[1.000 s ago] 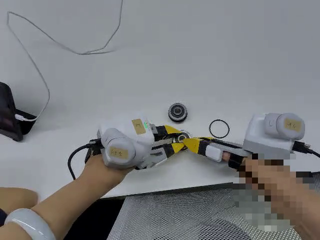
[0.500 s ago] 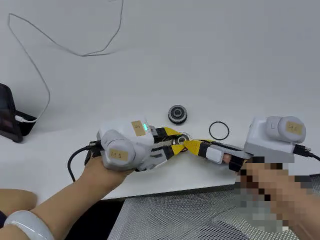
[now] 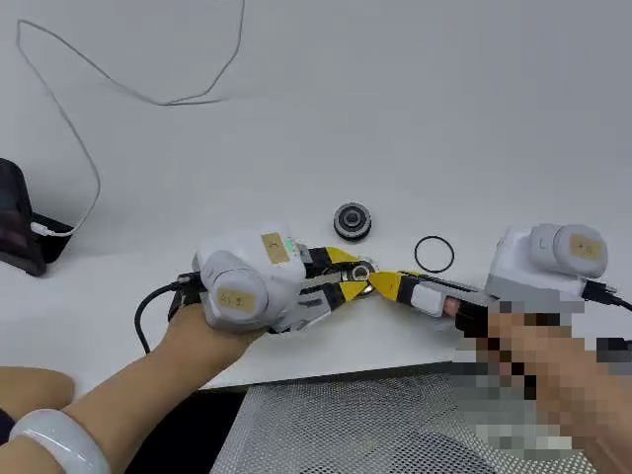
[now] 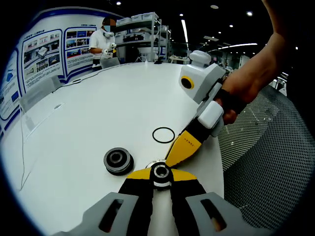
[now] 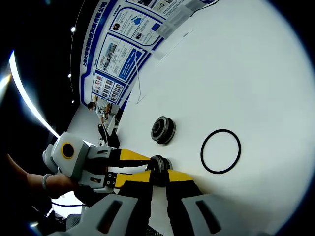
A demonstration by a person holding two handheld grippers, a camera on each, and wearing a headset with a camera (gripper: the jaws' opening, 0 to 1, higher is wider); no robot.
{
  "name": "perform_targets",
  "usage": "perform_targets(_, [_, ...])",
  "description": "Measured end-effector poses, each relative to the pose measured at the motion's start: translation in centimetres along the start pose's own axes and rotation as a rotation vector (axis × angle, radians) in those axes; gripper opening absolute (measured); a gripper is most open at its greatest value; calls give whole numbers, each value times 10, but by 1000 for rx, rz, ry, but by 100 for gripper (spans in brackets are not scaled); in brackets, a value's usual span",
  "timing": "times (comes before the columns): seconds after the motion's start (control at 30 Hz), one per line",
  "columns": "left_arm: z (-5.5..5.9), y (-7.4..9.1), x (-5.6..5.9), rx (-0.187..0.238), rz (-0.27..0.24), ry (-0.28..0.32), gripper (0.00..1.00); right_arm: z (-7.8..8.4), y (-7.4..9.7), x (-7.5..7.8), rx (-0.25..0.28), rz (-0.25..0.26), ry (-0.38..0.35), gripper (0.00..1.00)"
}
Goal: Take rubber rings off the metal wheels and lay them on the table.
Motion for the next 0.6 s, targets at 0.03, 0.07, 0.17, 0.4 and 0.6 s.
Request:
perform_targets(0.03, [0,0,0,1,0,0,13,0,0,0,-1,-1,-10,11])
perform_targets(0.07, [0,0,0,1,0,0,13,-1,2,1,2,5,0,10])
perform_targets(0.17, [0,0,0,1,1,0,13,-3,4,2,6,5,0,10])
perform_targets(0.4, [1,0,0,0,0,0,13,-5,3,4,9,6,24,2])
perform_targets(0.6, [2,0,0,1,0,2,13,-7,0,4,5,25,66,7])
Point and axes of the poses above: the centre of the closed fingertips' face, and the gripper's own axes: y roughly backward along the fingers, x roughly to its right, z roughly out of its underside, the point moved 3 cm from there along y, roughly backward along the fingers, and after that the axes turned 7 degrees about z, right-handed, at the moved point
